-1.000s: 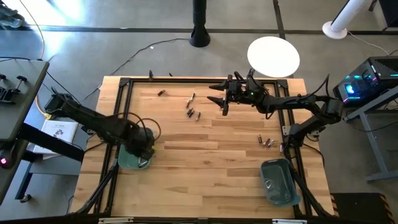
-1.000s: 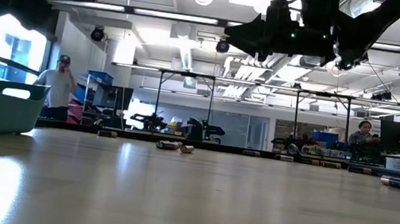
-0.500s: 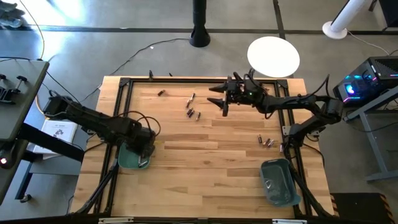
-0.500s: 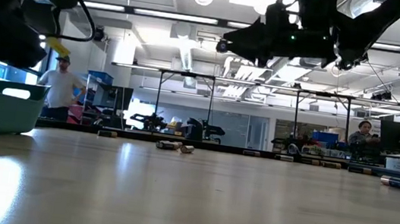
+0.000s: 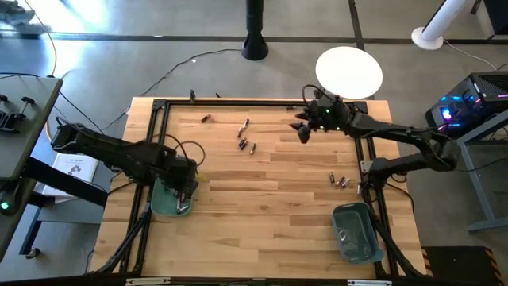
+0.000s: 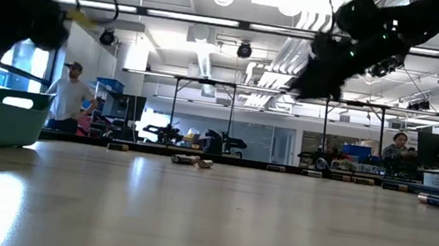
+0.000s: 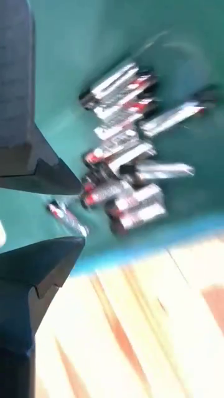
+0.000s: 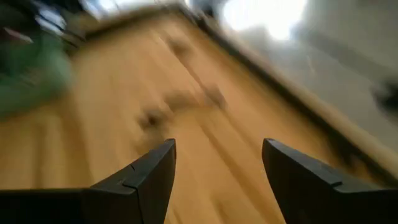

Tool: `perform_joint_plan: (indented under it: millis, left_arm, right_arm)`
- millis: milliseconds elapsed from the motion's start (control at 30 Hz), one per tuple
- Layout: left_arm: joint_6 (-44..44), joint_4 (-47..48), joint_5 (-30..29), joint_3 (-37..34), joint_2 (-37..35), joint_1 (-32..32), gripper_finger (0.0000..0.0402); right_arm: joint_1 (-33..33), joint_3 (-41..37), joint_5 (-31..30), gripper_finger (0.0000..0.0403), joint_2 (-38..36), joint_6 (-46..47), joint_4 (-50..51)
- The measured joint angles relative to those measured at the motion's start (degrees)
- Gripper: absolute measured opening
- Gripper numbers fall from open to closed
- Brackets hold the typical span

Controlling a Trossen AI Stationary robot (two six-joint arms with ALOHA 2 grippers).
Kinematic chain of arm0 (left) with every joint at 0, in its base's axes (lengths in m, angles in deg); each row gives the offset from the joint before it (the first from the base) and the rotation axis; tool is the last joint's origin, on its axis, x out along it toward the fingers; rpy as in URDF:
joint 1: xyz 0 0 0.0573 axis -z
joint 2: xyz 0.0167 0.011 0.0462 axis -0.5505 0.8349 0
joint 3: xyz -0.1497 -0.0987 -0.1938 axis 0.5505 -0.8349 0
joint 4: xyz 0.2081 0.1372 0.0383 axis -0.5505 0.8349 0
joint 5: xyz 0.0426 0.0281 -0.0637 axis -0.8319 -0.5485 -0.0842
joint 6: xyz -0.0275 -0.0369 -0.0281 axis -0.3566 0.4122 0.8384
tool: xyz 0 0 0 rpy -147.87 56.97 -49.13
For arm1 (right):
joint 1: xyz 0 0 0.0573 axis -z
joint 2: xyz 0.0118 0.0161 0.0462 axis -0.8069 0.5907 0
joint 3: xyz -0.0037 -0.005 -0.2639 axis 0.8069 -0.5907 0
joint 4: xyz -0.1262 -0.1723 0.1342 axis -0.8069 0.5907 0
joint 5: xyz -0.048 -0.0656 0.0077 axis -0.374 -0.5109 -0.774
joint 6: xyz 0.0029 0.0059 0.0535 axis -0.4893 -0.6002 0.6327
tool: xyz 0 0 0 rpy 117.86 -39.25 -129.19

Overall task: Sort batteries
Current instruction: Put the silver battery into the green bin

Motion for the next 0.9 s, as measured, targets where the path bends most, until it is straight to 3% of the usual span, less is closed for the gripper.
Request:
perform_joint_plan:
  millis: [100, 167, 333, 433, 600, 900]
  left_arm:
    - [-3.7, -1.0, -8.6, 4.5, -2.6, -0.7, 0.012]
    - [-9.8, -4.3, -17.5, 6.8, -4.0, -1.2, 0.0121]
    - [-32.3, -23.3, -36.9, 8.2, -6.0, -2.7, 0.0121]
    - [-43.3, -33.2, -43.9, 8.2, -5.8, -3.4, 0.0121]
    - [-52.3, -40.3, -46.1, 8.2, -4.6, -4.9, 0.0121]
    - [-54.3, -40.0, -46.0, 8.2, -2.1, -6.7, 0.0121]
  right_arm:
    - [4.1, 0.0, -3.0, 0.0233, 1.4, 3.3, 10.7]
    - [7.3, 0.0, -4.7, 0.0233, 4.1, 3.3, 13.5]
    - [15.2, 4.2, -7.4, 0.0233, 15.0, 1.0, 15.3]
    - [17.5, 11.0, -12.3, 0.0233, 22.0, -1.2, 18.9]
    - [19.0, 22.1, -14.4, 0.0233, 31.7, -4.5, 23.8]
    - [19.5, 33.9, -13.0, 0.0233, 43.7, -4.7, 33.1]
